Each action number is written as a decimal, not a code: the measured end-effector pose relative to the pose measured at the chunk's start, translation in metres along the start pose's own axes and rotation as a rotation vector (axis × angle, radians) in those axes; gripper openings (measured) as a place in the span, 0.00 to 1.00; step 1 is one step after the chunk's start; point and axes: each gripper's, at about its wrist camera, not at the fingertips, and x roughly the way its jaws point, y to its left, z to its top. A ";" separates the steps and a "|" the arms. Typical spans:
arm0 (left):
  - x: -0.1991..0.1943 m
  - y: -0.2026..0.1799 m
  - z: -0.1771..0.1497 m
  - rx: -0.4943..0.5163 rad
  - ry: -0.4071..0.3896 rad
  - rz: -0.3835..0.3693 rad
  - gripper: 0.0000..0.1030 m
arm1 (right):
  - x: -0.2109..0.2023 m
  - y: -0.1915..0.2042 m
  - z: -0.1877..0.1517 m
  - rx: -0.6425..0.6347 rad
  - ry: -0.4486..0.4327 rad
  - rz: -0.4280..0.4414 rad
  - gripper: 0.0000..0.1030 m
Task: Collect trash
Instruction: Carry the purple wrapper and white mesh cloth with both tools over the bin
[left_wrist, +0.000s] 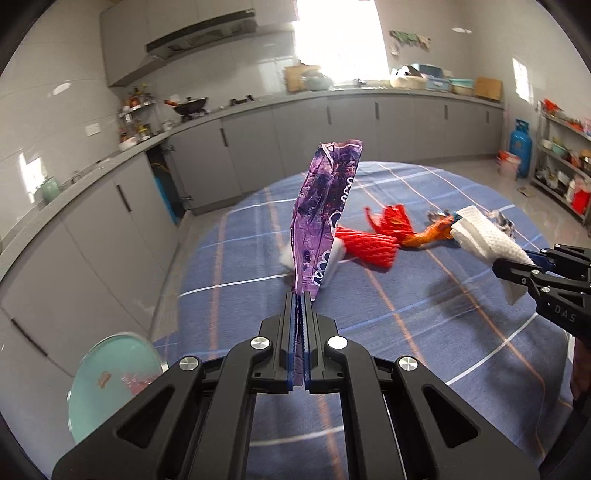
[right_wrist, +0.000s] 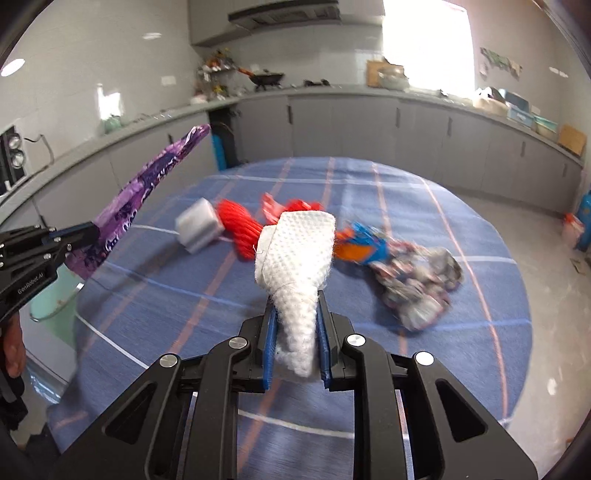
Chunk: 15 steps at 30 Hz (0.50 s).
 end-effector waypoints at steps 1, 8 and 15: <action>-0.003 0.006 0.000 -0.010 -0.002 0.010 0.03 | 0.000 0.005 0.003 -0.007 -0.011 0.012 0.19; -0.036 0.047 -0.011 -0.074 -0.026 0.104 0.03 | 0.006 0.051 0.029 -0.057 -0.068 0.109 0.19; -0.059 0.085 -0.024 -0.138 -0.041 0.211 0.03 | 0.009 0.094 0.047 -0.108 -0.097 0.187 0.19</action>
